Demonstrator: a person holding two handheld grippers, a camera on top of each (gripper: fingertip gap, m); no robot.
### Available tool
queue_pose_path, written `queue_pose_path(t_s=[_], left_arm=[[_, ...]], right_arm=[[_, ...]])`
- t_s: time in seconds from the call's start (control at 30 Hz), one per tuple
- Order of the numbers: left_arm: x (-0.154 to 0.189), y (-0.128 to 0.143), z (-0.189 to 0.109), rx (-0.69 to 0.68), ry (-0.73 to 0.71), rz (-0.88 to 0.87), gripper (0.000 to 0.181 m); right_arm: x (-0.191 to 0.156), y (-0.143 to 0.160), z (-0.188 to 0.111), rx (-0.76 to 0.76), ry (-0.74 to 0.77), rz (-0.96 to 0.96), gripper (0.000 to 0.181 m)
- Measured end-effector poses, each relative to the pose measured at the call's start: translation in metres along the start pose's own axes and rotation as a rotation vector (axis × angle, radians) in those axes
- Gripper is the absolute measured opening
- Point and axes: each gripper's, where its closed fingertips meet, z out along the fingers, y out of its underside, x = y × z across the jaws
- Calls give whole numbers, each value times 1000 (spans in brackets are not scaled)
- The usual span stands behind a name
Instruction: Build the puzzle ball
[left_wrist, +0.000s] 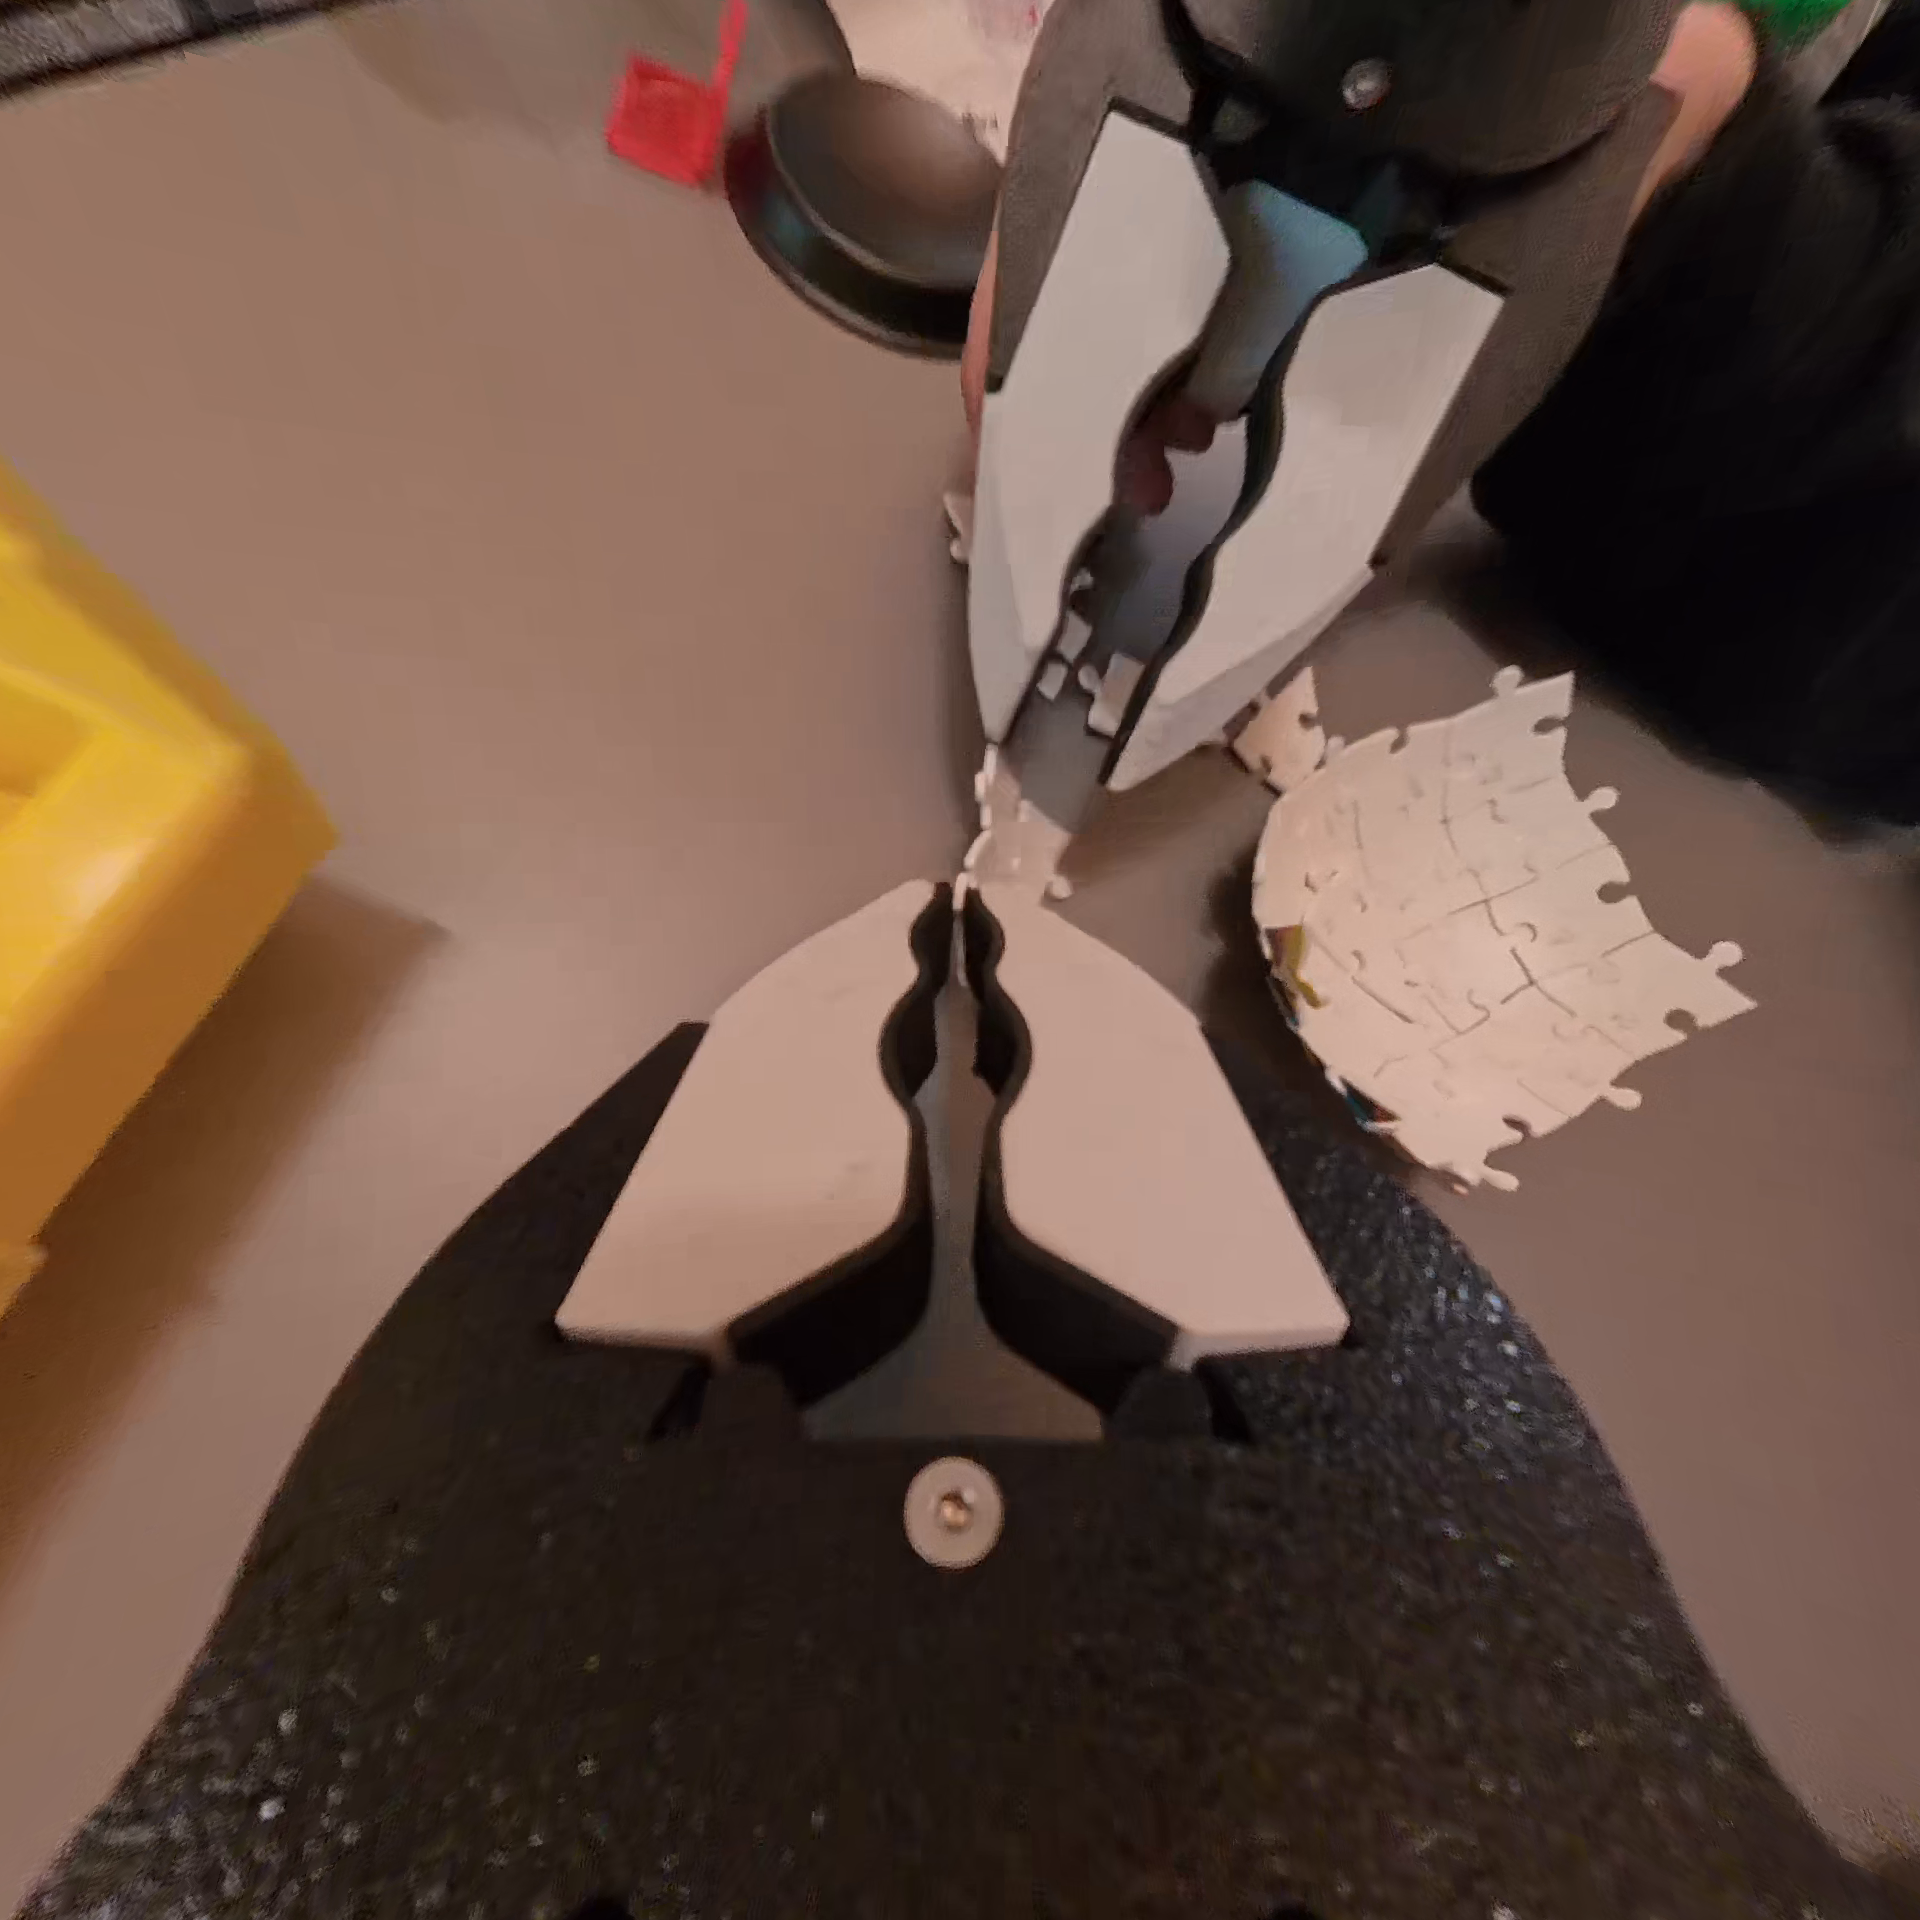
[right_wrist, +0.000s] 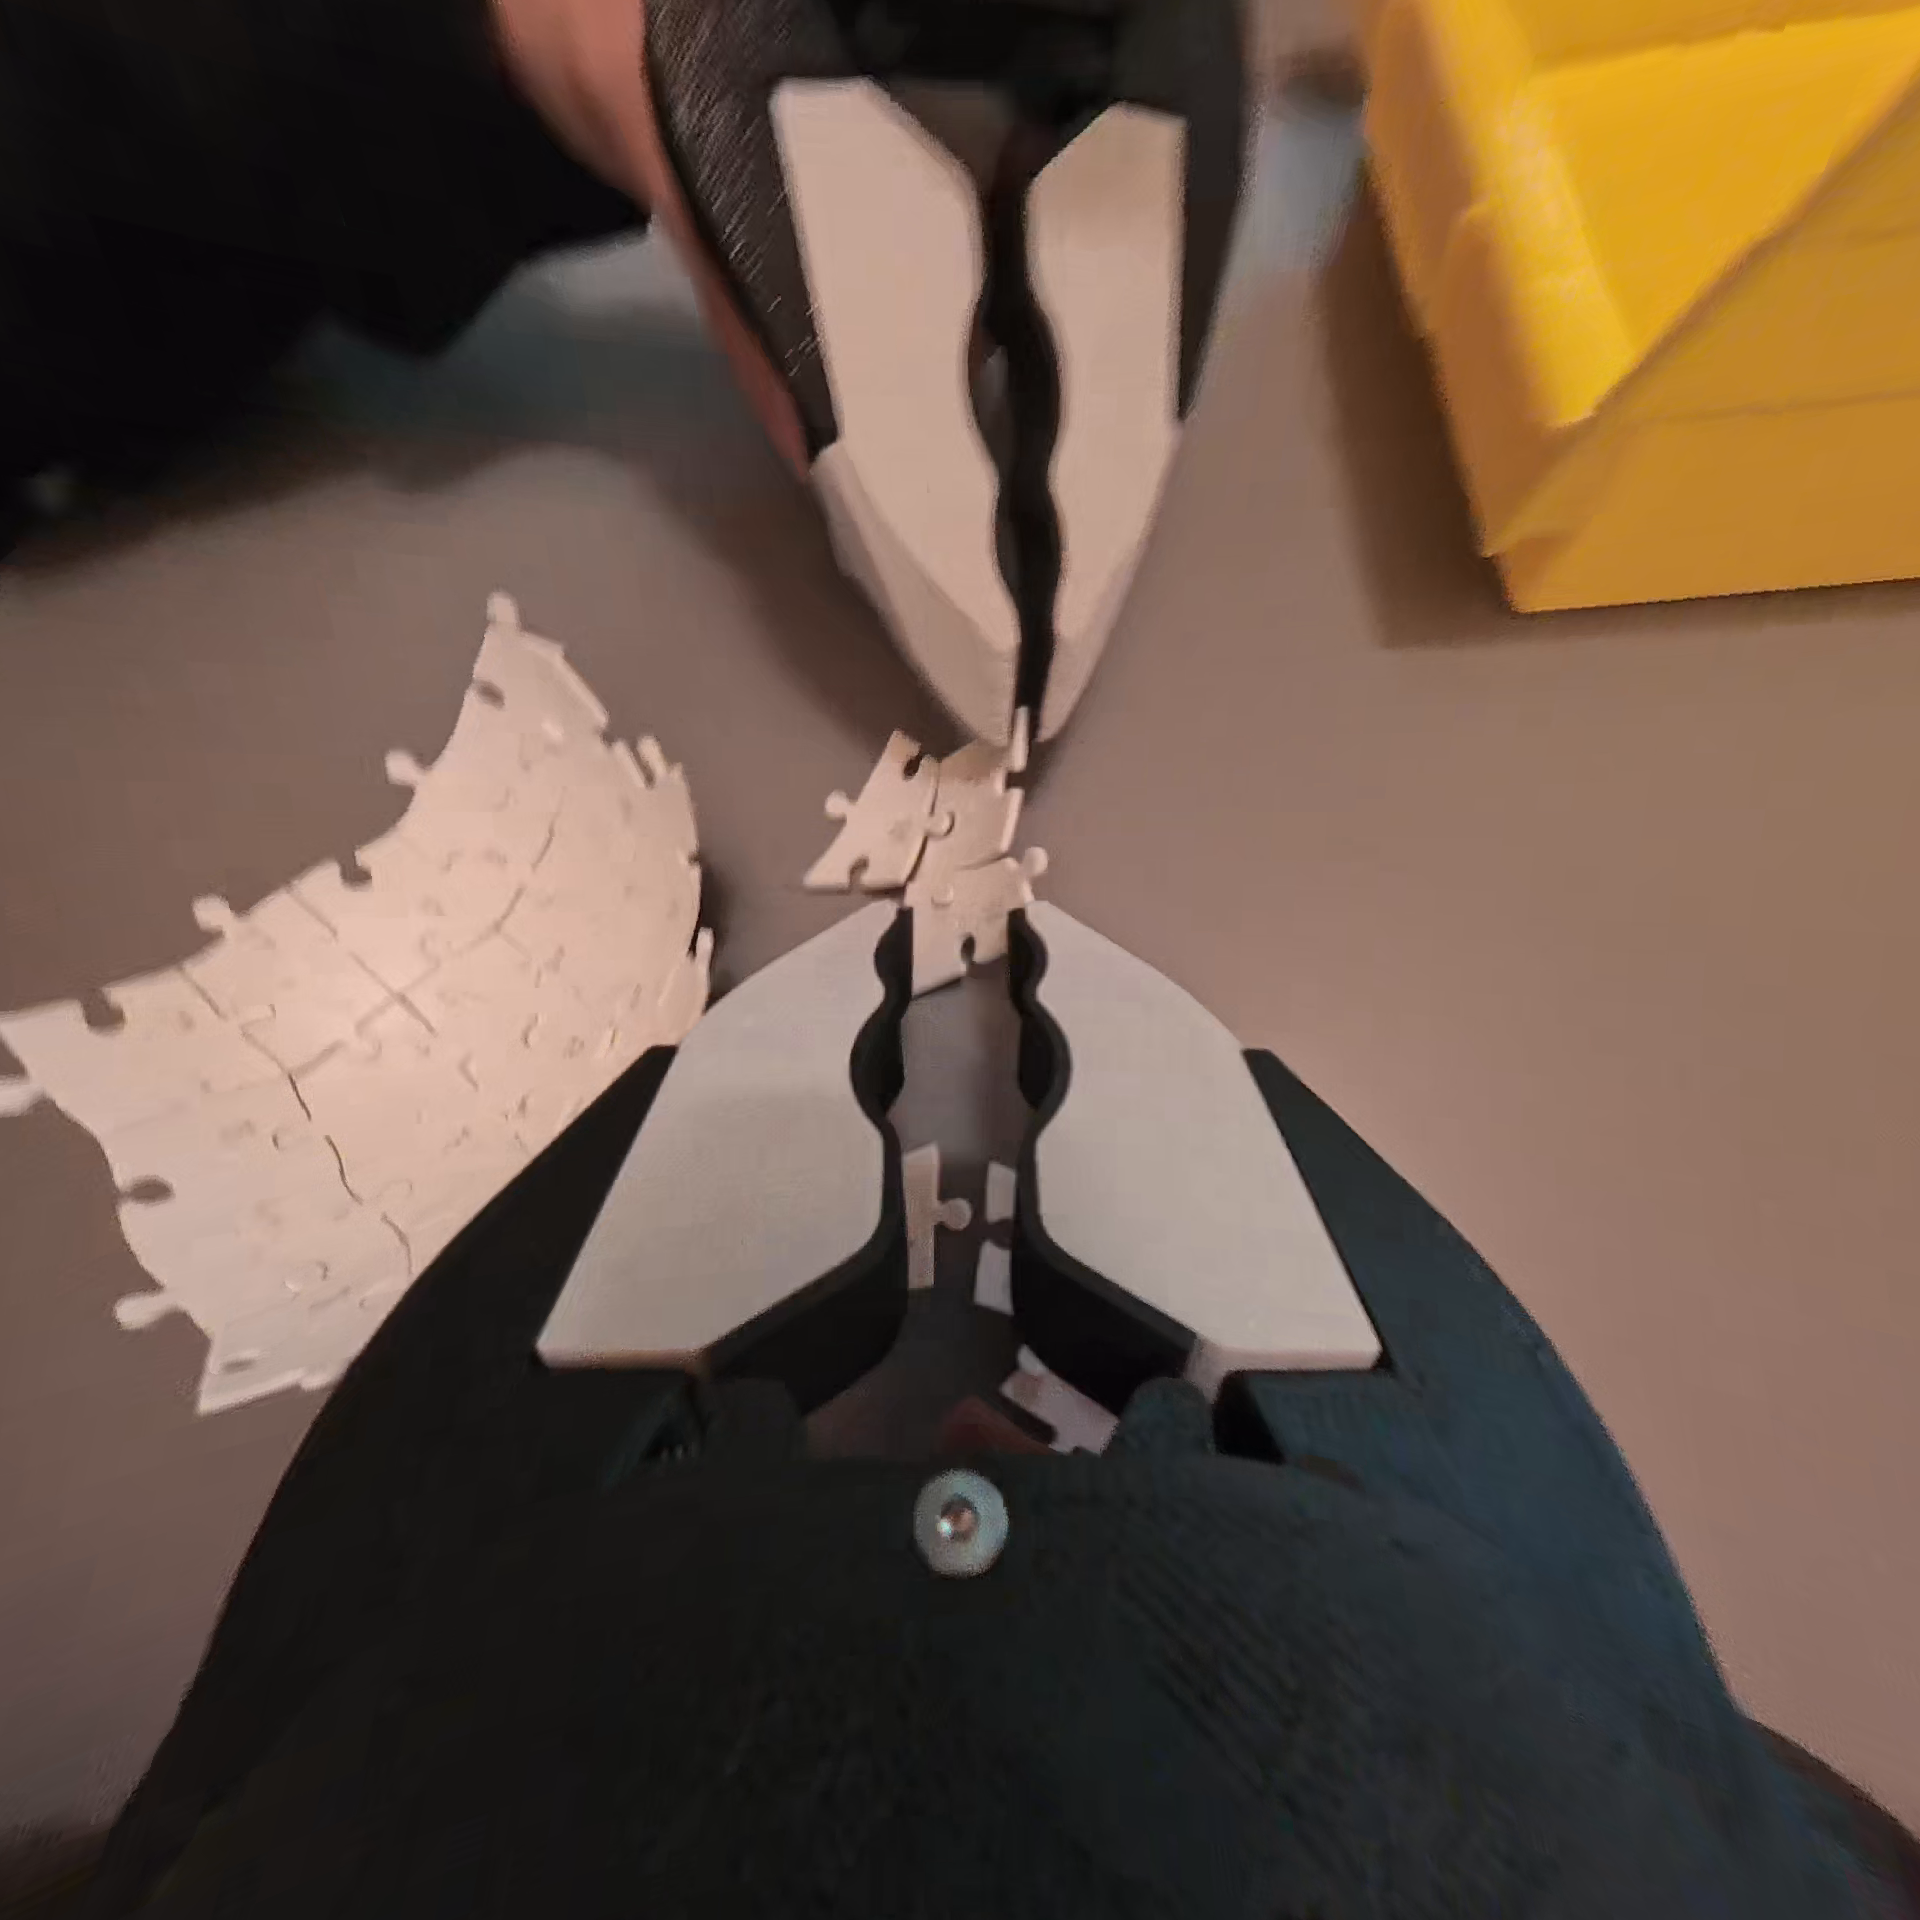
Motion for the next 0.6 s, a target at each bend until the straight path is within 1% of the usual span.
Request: queue_pose_path(t_s=[0.03,0.1,0.2,0.33,0.43,0.5,0.57,0.6], left_arm=[[0,-4,-4,20,-6,-2,1],[0,-8,-8,34,-21,5,1],[2,-11,-11,32,-36,28,1],[12,-24,-14,75,-21,53,1],[15,-31,-16,92,-29,72,1],[16,-33,-17,92,-31,71,1],[17,-35,-18,94,-37,74,1],[17,-35,-18,90,-45,74,1]], right_arm=[[4,-8,-4,55,12,41,19],[10,-18,-6,129,16,117,33],[17,-18,-4,134,33,176,41],[20,-17,-2,120,76,120,48],[12,-21,-1,136,26,103,45],[6,-21,-2,130,-16,100,32],[5,-23,-3,138,-20,114,28],[5,-24,-3,140,-25,114,21]])
